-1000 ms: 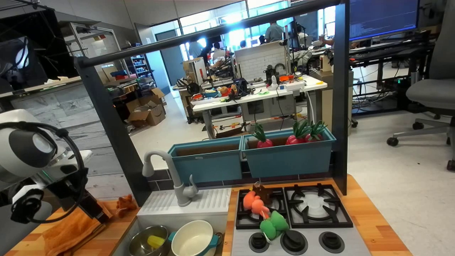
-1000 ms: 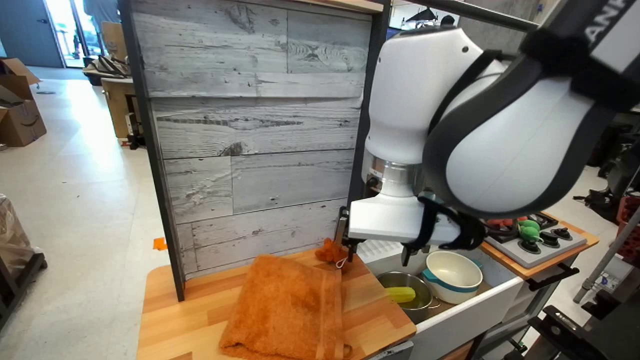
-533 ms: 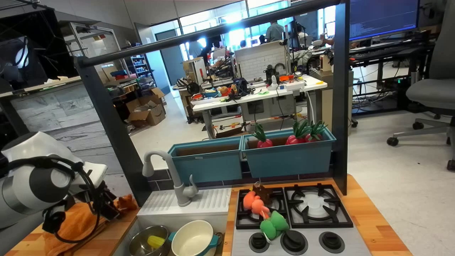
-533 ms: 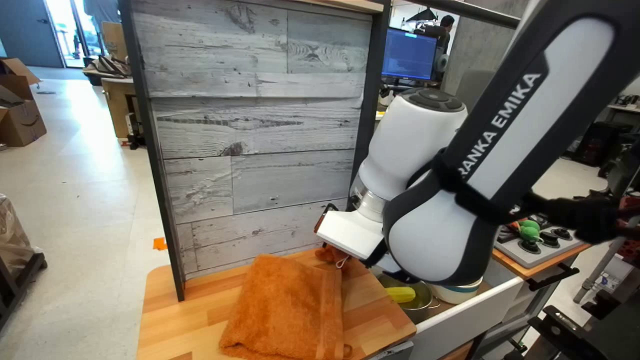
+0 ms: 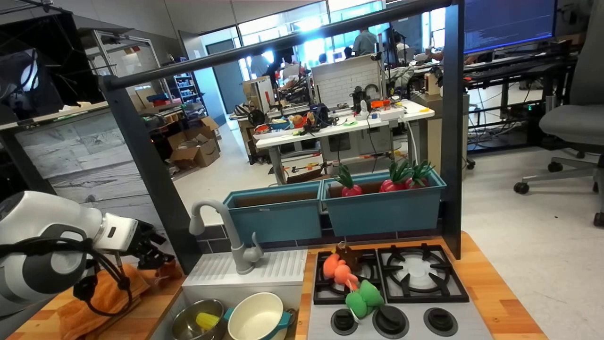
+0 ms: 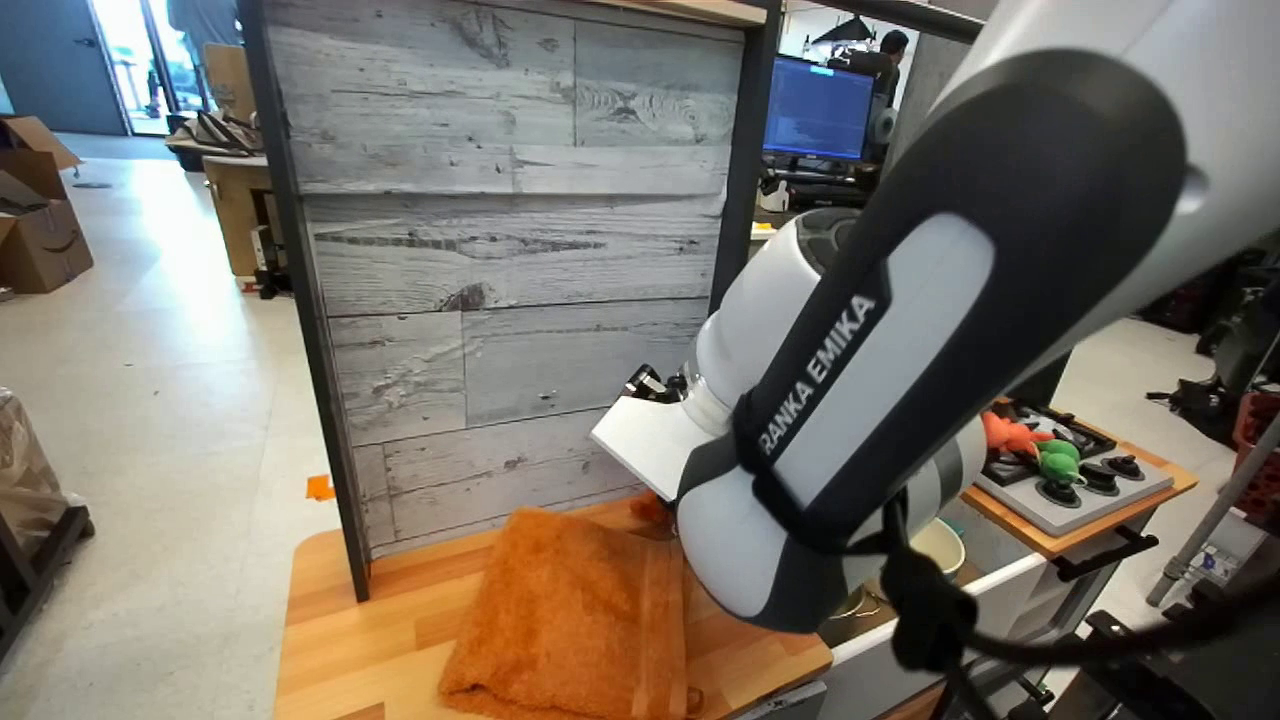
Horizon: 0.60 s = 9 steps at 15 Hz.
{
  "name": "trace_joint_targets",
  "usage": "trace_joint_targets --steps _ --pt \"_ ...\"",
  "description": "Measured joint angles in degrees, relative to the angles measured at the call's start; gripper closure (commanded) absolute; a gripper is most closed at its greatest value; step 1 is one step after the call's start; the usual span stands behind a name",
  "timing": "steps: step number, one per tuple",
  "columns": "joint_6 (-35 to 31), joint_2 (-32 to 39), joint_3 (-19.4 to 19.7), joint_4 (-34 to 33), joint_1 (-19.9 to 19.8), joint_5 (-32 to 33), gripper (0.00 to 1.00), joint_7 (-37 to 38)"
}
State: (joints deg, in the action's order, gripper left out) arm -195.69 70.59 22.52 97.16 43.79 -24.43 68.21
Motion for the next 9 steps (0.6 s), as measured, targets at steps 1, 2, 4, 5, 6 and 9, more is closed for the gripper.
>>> trace_joint_targets --steps 1,2,4,5,6,9 --pt "-0.49 1.76 2.05 -0.65 2.30 -2.22 0.35 1.00" --pt "-0.79 3.68 4.16 -1.35 4.66 -4.75 0.25 1.94" --pt "-0.79 7.87 8.44 -2.71 9.49 -10.45 0.16 3.93" --pt "-0.41 10.26 10.65 -3.29 11.94 -13.65 0.08 4.91" --pt "0.32 12.72 13.02 -3.77 14.35 -16.81 0.03 5.87" --pt "3.43 14.43 15.54 -4.47 17.12 -19.63 0.09 7.23"
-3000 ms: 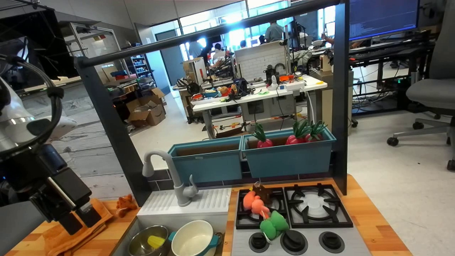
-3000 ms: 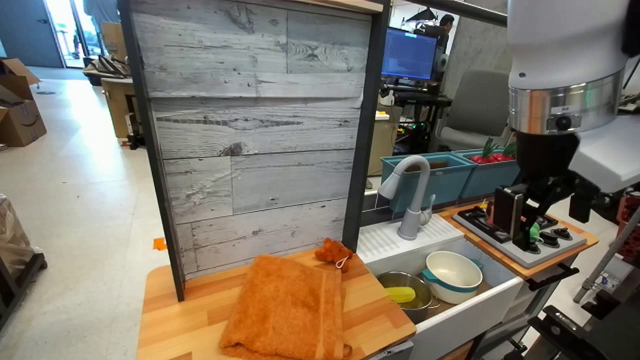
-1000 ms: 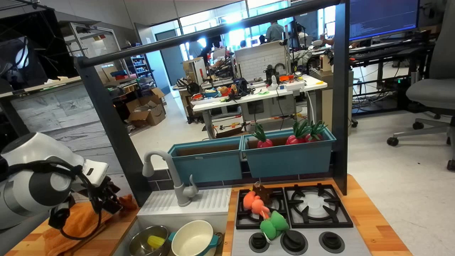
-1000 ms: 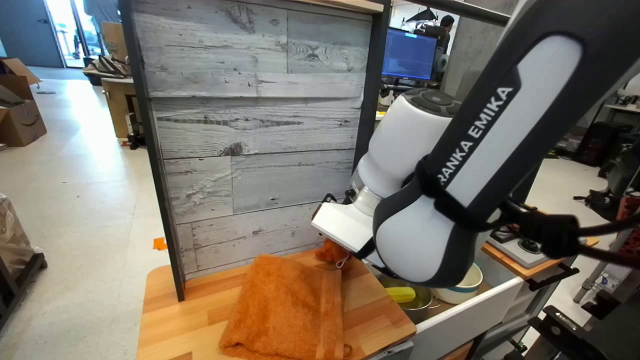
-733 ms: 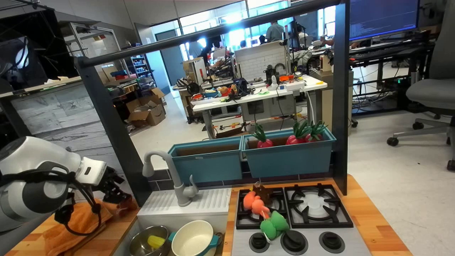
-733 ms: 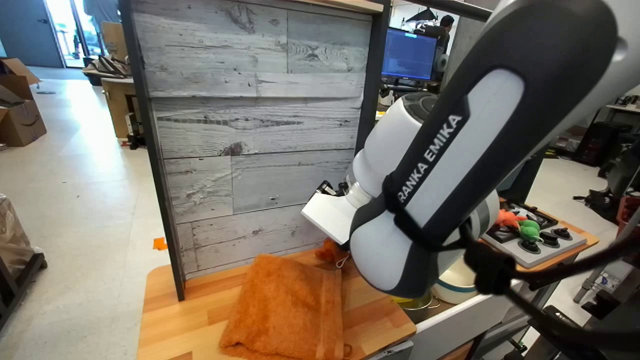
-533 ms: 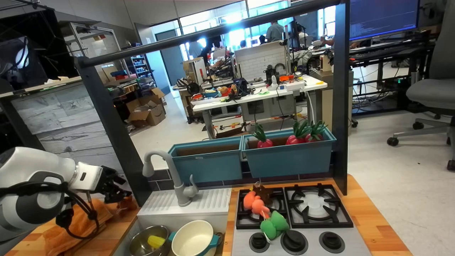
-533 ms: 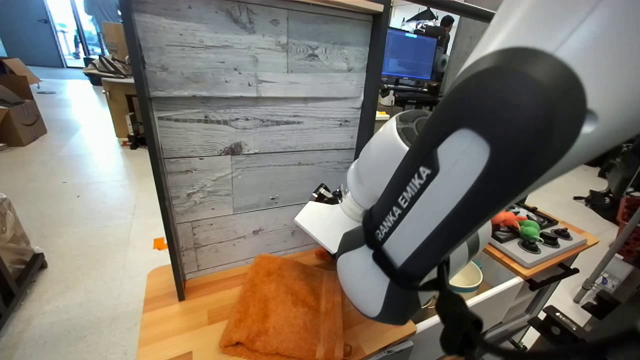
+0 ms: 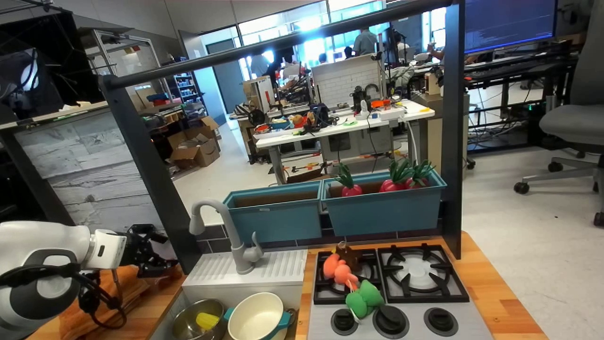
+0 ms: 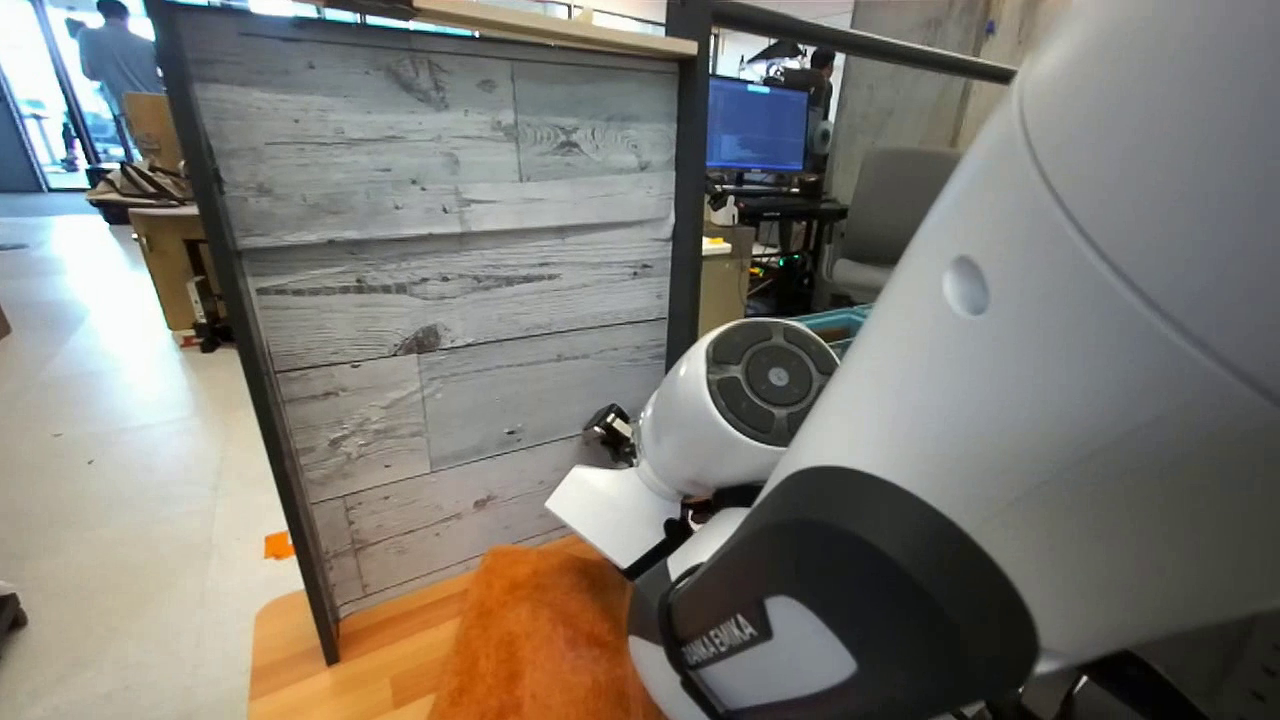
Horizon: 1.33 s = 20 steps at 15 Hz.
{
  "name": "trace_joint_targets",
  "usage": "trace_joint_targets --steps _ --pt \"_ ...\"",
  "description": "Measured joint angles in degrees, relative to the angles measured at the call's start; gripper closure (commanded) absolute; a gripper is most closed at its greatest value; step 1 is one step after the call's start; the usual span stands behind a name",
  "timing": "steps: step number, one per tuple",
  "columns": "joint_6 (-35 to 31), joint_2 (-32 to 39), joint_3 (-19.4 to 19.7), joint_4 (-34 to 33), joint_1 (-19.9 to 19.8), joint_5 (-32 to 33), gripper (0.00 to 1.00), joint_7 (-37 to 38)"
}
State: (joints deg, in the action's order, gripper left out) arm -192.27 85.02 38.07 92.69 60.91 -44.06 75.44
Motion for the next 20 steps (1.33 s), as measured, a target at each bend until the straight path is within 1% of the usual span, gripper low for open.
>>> trace_joint_targets --steps 1,3,5,7,9,11,13,14,16,20 --pt "3.40 -0.74 0.08 0.41 0.03 0.17 0.00 -0.74" --pt "6.25 -1.57 0.07 1.49 0.03 0.24 0.00 -1.80" --pt "6.34 -1.55 -0.13 1.59 -0.10 0.26 0.00 -1.92" --pt "6.34 -2.61 -1.58 1.62 -1.16 1.68 0.00 -3.75" --pt "6.34 -5.55 -4.50 1.93 -3.83 4.99 0.00 -6.92" --pt "6.45 -9.78 -8.16 2.70 -7.53 8.58 0.00 -10.83" --pt "6.86 -13.91 -10.35 4.36 -10.40 10.37 0.00 -13.72" --pt "7.70 -15.62 -10.55 5.36 -11.17 11.06 0.00 -14.65" --pt "11.54 -18.37 -9.92 7.17 -11.86 13.53 0.00 -16.88" --pt "12.05 -18.70 -9.99 7.53 -12.07 14.18 0.00 -16.68"
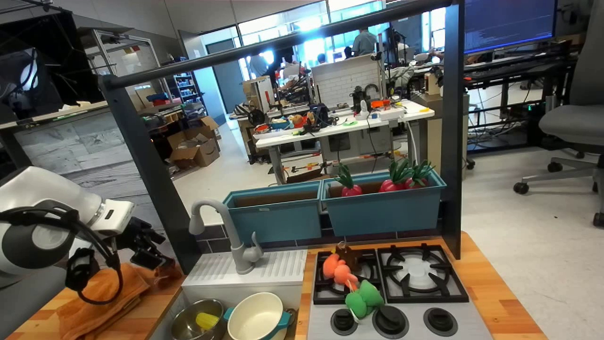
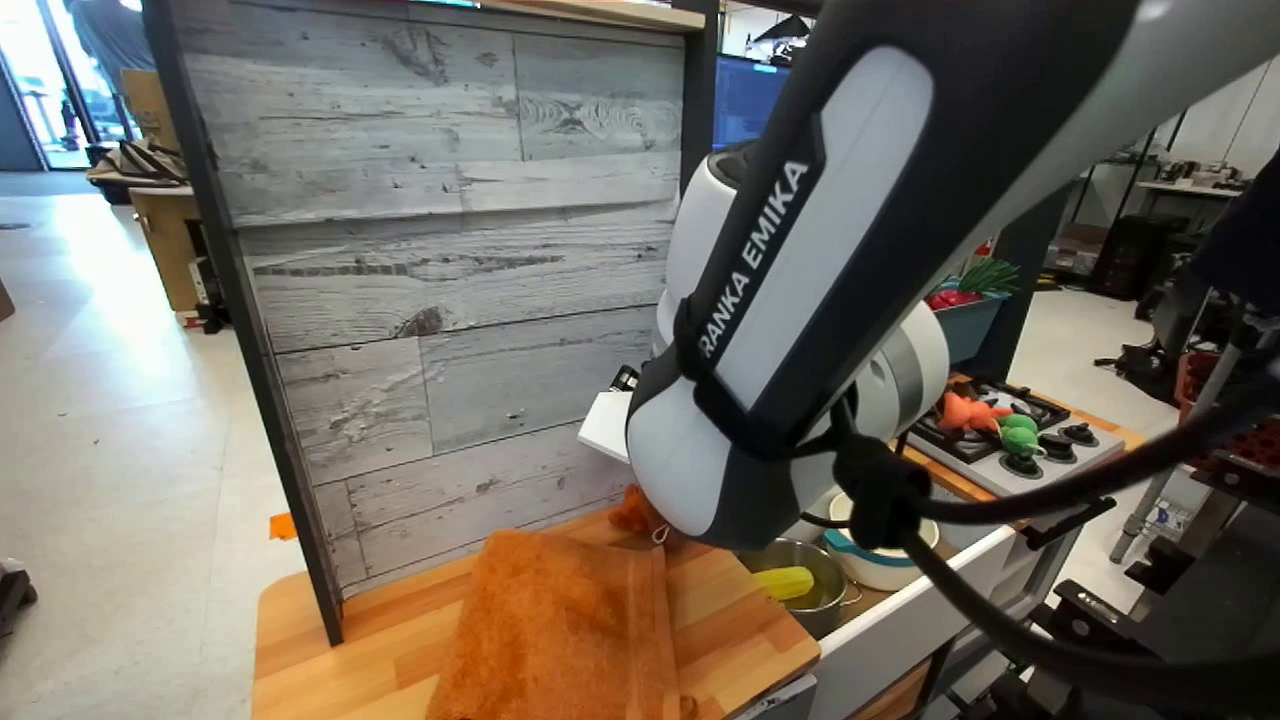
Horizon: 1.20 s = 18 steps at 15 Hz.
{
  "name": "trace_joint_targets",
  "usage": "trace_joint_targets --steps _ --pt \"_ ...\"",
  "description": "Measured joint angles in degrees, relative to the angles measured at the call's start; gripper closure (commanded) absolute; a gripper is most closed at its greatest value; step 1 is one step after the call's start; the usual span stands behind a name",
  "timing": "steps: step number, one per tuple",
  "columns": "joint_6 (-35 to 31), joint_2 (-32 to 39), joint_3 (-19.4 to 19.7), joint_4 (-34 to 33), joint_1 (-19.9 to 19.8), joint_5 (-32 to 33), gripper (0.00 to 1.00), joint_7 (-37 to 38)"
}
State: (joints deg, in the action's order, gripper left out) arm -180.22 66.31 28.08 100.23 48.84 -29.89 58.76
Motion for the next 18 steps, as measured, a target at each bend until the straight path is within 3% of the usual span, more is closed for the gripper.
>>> trace_joint_targets --steps 2,5,6,9,12,18 --pt "-0.95 -0.73 -3.67 -0.28 -2.75 1.68 0.00 -0.80" --pt "-0.59 -3.67 -15.16 -1.37 -12.81 4.83 0.00 -5.50" --pt "1.95 -4.65 -17.43 -1.50 -15.42 5.09 0.00 -6.20" --pt "11.29 -6.14 -14.32 -1.75 -15.50 5.09 0.00 -1.74" --pt "12.43 -6.18 -12.94 -1.77 -14.38 5.78 0.00 0.60" --pt "2.80 -4.51 -22.18 -2.73 -21.70 10.26 0.00 -4.84"
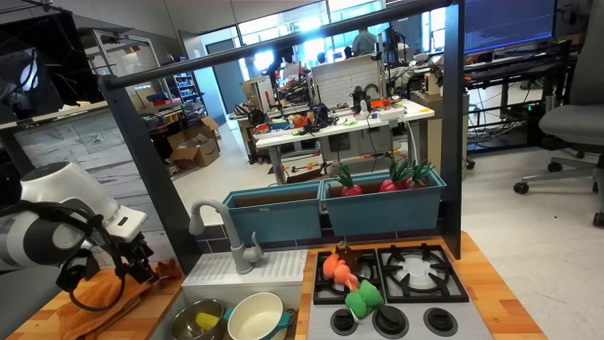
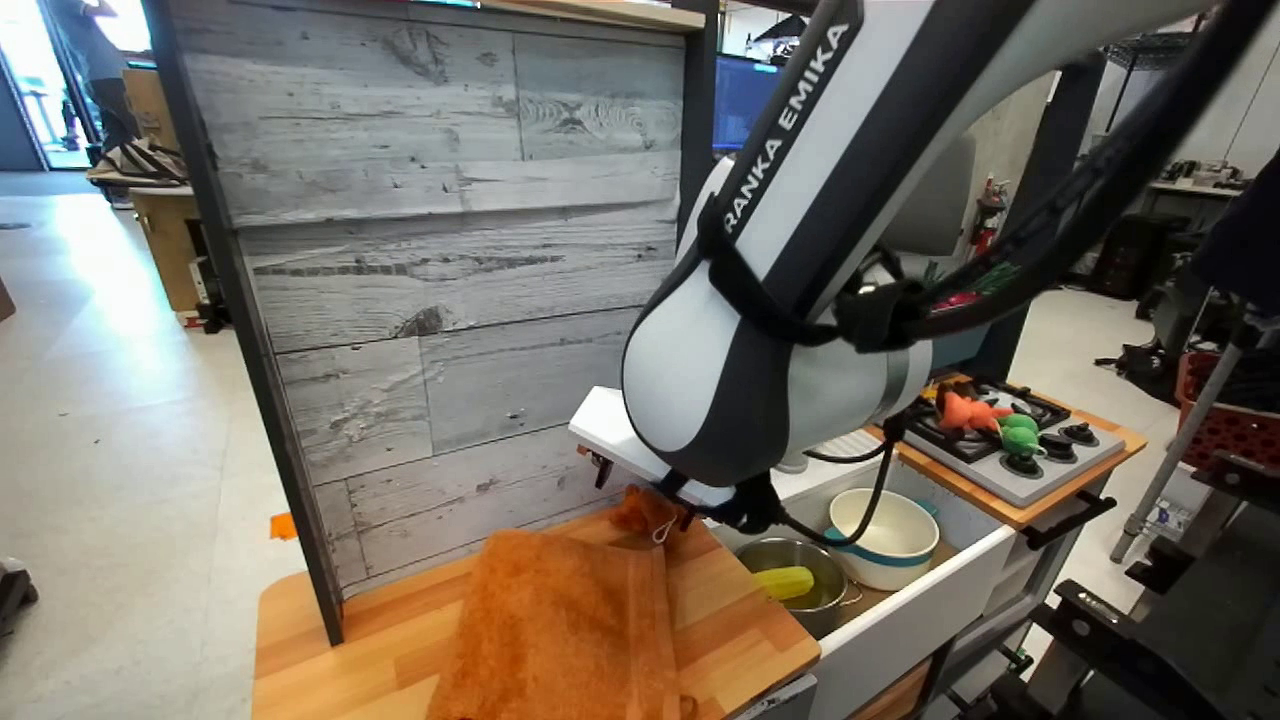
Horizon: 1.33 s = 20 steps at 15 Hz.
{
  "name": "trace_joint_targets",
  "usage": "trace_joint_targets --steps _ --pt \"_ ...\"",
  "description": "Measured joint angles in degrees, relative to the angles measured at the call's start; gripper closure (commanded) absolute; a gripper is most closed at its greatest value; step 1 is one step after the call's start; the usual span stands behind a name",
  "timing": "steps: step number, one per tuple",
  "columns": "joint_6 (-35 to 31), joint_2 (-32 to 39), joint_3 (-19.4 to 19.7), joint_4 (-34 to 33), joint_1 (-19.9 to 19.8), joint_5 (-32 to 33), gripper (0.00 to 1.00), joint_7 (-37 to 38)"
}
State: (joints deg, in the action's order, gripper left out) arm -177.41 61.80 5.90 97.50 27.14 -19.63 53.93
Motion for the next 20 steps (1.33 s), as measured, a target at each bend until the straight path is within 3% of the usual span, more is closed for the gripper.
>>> trace_joint_targets --steps 2,3,5,14,17,20 --pt "-3.13 2.23 -1.28 -1.53 -0.91 0.07 0.01 -1.72" --pt "-3.88 3.48 -1.47 -2.51 -0.99 0.07 0.25 -2.24" --pt "-4.53 5.93 -1.47 -4.73 -1.01 0.07 0.29 -2.57" --pt "-7.64 10.29 -1.11 -9.69 -0.82 -0.15 0.97 -3.17" --pt "-15.21 8.84 -2.21 -5.60 -0.23 -0.23 1.00 -4.29" --pt "-23.50 4.11 -7.12 2.54 -2.16 -0.52 0.98 -6.91"
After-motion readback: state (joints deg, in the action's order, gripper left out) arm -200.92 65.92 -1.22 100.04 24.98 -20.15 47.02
